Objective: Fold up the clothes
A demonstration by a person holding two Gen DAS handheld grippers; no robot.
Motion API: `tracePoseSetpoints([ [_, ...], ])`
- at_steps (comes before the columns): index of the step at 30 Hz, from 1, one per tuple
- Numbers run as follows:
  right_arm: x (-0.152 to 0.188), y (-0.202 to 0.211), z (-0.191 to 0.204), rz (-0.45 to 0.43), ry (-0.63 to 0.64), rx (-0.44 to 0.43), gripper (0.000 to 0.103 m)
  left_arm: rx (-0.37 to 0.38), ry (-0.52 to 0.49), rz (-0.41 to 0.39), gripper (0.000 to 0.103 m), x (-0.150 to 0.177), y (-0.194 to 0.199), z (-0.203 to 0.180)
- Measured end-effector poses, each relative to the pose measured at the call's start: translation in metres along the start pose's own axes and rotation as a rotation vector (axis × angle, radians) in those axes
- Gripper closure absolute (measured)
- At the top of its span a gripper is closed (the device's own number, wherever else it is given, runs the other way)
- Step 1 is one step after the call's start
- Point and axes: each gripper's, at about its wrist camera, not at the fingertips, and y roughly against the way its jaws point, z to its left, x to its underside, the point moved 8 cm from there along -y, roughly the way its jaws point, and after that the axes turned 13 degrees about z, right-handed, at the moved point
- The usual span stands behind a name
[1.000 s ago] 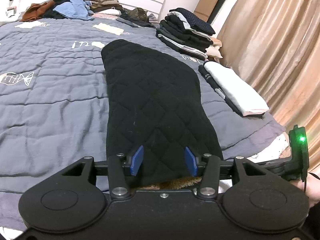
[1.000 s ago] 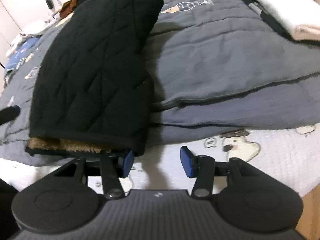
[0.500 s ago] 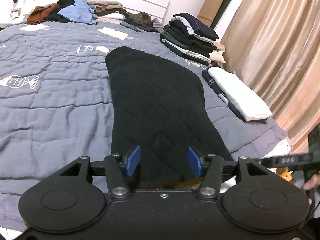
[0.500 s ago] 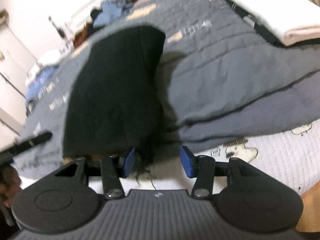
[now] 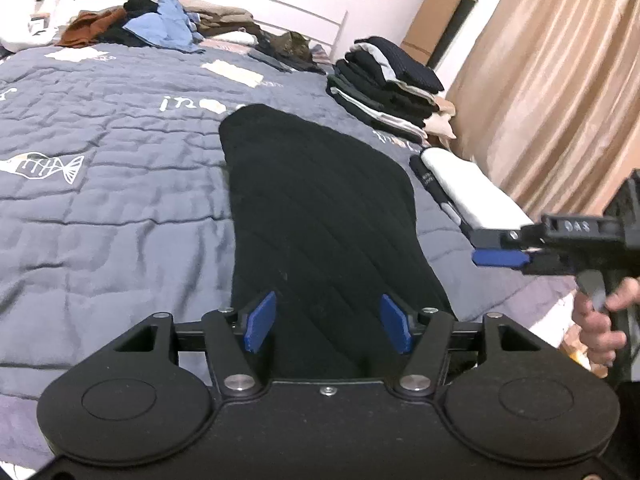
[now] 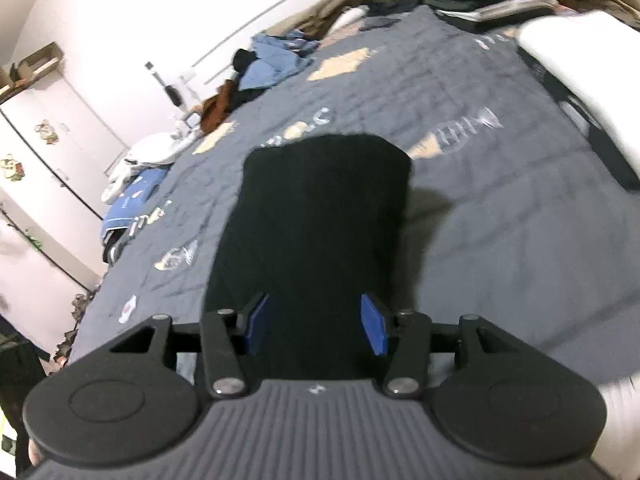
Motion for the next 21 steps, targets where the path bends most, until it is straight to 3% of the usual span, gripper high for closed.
tracePoseSetpoints([
  [6,-0.028,-0.028,0.006,0.025,0.065,-0.025,0.05,0.007,0.028,-0.033,0.038,-0.016,-0.001,0.01],
  [12,-0.023,-0.04,-0.005,0.028,0.039,-0.087,0.05,-0.009,0.036,-0.031,0.037,-0.031,-0.011,0.022],
  [16,-0.023,-0.037,-0.007,0.007,0.053,-0.065,0.05,-0.026,0.018,-0.033,0.037,-0.045,-0.015,0.031],
  [21,-0.026,-0.025,-0.011,-0.036,0.04,-0.095,0.049,0.014,0.039,-0.027,0.032,-0.062,-0.023,0.045],
])
